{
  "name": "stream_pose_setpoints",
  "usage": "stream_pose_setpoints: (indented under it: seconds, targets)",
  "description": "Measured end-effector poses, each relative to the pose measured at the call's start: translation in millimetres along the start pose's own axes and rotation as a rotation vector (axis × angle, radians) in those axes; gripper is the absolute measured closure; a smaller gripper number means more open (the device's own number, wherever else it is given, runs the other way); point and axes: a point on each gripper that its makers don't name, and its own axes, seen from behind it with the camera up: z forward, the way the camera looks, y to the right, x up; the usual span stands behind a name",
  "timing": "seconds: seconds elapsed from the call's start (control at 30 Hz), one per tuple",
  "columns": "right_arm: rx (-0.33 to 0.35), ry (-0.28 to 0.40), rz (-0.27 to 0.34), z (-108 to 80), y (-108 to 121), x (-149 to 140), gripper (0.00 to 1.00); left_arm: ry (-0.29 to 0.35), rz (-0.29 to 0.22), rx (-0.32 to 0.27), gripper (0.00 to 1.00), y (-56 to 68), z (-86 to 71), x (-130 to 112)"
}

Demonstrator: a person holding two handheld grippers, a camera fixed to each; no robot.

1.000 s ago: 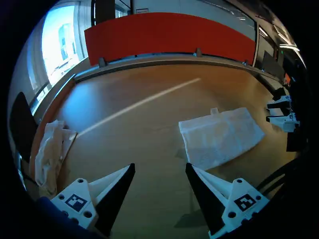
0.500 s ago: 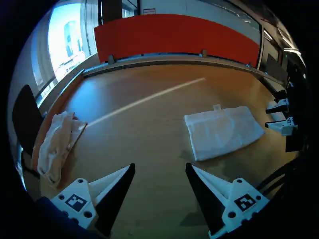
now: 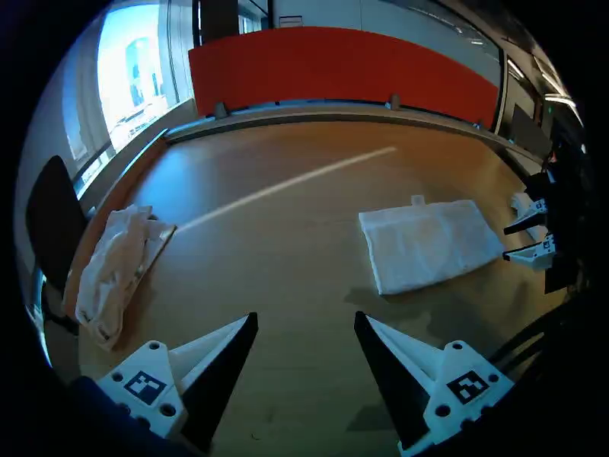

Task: Fold towel

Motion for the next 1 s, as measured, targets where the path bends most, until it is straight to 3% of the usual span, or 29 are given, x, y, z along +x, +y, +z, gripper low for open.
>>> stream_pose_setpoints:
  seconds: [0.33, 0.5, 0.83, 1.0]
  targets:
    - [0.044, -0.041, -0.002, 1.9, -2.9, -11.9, 0.37, -0.006, -0.006, 0.004, 0.06, -3.2, -3.3, -5.2]
    - [0.059, -0.045, -0.001, 4.2, -4.5, -12.7, 0.41, -0.007, -0.001, 0.004, 0.06, -3.5, -4.1, -6.2]
    - [0.058, -0.037, -0.003, 3.5, -2.3, -10.0, 0.87, -0.01, 0.002, 0.003, 0.06, -4.1, -3.6, -7.7]
    - [0.068, -0.036, -0.003, 3.6, -6.2, -9.8, 0.91, -0.011, 0.006, 0.003, 0.06, -3.9, -3.2, -8.5]
